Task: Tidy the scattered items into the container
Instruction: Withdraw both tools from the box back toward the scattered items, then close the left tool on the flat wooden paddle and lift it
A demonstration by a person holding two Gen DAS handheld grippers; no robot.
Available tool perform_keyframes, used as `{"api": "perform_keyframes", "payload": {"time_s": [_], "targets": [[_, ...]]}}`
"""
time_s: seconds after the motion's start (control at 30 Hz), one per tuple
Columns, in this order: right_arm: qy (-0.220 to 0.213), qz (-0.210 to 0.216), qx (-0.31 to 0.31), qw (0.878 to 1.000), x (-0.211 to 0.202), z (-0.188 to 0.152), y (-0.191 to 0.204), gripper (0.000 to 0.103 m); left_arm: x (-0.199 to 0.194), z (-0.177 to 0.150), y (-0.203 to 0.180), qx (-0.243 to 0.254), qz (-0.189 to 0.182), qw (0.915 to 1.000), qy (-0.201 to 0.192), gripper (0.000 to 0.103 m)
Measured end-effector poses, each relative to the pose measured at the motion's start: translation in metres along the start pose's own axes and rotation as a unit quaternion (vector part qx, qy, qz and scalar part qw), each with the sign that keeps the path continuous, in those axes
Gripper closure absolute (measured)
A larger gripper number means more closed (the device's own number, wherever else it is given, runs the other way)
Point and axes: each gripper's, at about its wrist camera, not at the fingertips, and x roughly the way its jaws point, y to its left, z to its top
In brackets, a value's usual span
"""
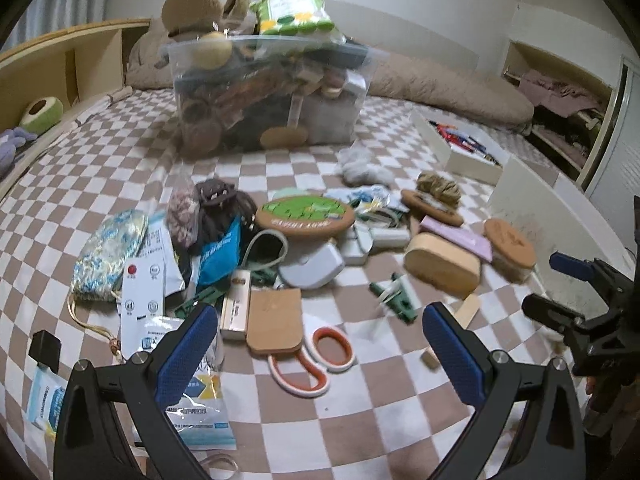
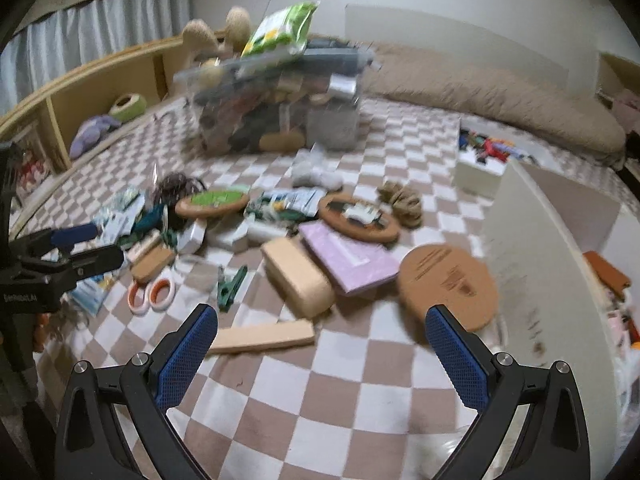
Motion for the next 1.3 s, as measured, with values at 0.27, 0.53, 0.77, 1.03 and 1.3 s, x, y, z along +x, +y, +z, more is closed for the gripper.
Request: {"api": "perform_keyframes", "payload": {"time_s": [0.27,0.53,0.77,1.03,1.3], "targets": [[0.063,0.034,-0.015,0.997,0.029,-0.027,0.009,0.0,0.02,-0.017,0.015,-0.005,0.008,0.9989,0.045,0.0],[0.1,0.048,-0.029,0.993,0.042,-0.04,0.022,0.0,0.035,-0.018,0.018,-0.025,-0.021,0.9971,0.069,0.0],[0.11,0.04,-0.049,0.992,0.048,-0.046,0.027,0.0,0.048,-0.021,0.023,-0.057,-0.044,0.9933,0.09,0.0],[0.113,0.042,-0.047,0.992,0.05,-0.047,0.028,0.0,0.052,-0.017,0.025,-0.064,-0.039,0.9947,0.07,0.002],[0.118,0.036,-0.044,0.991,0.052,-0.047,0.028,0.0,0.054,-0.017,0.03,-0.071,-0.012,0.9953,0.066,0.036]]}}
